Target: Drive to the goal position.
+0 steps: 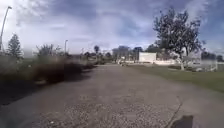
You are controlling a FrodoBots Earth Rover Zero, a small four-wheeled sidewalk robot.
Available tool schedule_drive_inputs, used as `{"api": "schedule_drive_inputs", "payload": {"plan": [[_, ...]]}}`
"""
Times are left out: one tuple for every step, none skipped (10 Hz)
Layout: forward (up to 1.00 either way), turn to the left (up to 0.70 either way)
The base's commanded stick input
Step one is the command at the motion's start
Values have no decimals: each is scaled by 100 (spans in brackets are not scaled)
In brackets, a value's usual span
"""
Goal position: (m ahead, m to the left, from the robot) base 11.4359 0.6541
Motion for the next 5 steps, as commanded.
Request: {"api": "schedule_drive_inputs", "payload": {"plan": [[70, 0], [70, 0], [70, 0], [70, 0], [70, 0]]}}
